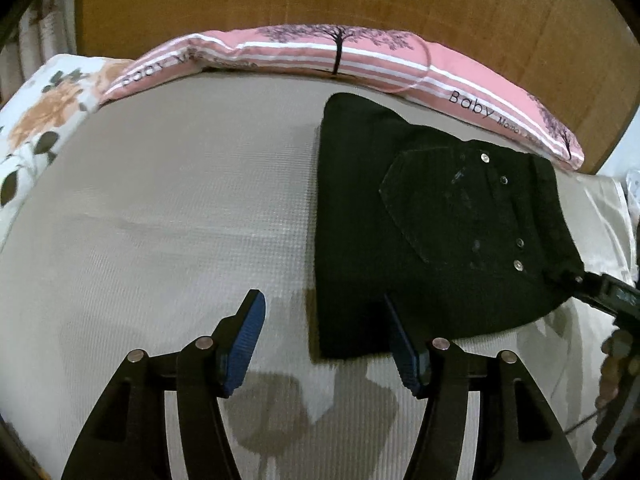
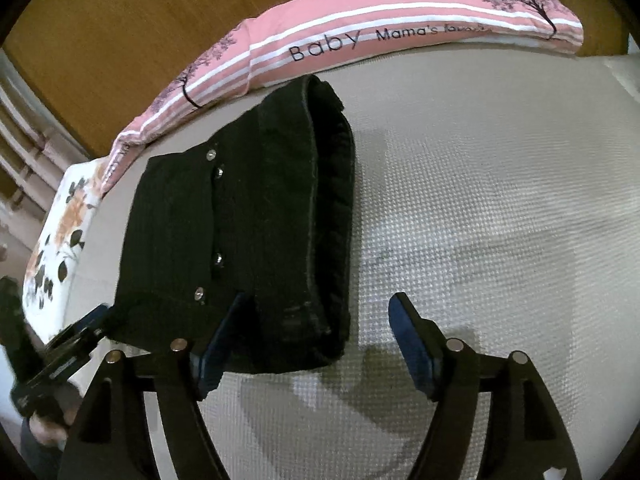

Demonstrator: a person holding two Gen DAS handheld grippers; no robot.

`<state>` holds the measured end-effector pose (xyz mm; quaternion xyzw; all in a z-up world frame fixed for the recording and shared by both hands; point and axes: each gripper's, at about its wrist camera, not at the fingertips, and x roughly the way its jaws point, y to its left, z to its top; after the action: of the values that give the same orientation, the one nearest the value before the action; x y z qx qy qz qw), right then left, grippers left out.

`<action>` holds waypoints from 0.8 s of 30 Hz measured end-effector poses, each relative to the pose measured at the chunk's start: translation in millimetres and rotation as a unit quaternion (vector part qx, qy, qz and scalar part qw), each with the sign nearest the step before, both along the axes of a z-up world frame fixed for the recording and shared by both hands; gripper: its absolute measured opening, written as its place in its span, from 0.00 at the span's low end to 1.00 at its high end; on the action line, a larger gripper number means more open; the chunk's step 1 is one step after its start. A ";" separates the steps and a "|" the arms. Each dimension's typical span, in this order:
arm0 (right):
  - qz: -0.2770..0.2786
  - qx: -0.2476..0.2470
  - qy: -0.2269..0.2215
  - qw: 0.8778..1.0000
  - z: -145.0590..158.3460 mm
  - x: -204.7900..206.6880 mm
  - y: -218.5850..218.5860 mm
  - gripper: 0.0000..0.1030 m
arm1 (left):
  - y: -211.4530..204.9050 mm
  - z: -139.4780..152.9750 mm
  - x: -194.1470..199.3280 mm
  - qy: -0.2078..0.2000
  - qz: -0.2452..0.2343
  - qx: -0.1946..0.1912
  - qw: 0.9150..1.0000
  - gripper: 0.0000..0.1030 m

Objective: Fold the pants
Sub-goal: 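Release the folded jeans and pull both tools back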

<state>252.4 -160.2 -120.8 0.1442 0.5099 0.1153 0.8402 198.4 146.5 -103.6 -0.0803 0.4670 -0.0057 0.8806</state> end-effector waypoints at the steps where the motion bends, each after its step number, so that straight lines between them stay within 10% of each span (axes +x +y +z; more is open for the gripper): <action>1: -0.005 -0.002 0.001 1.000 -1.9 0.8 -0.2 0.71 | 0.7 2.5 -4.0 -0.001 0.004 0.002 1.000 0.59; 24: -0.007 -0.098 -0.112 0.989 76.6 -83.4 51.8 0.91 | -25.2 49.7 -81.1 -0.050 0.032 0.096 0.994 0.72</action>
<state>169.0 -108.3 -44.3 0.0511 0.4209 0.0747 0.9026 117.3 121.3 -53.9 -0.0105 0.4176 0.0635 0.9063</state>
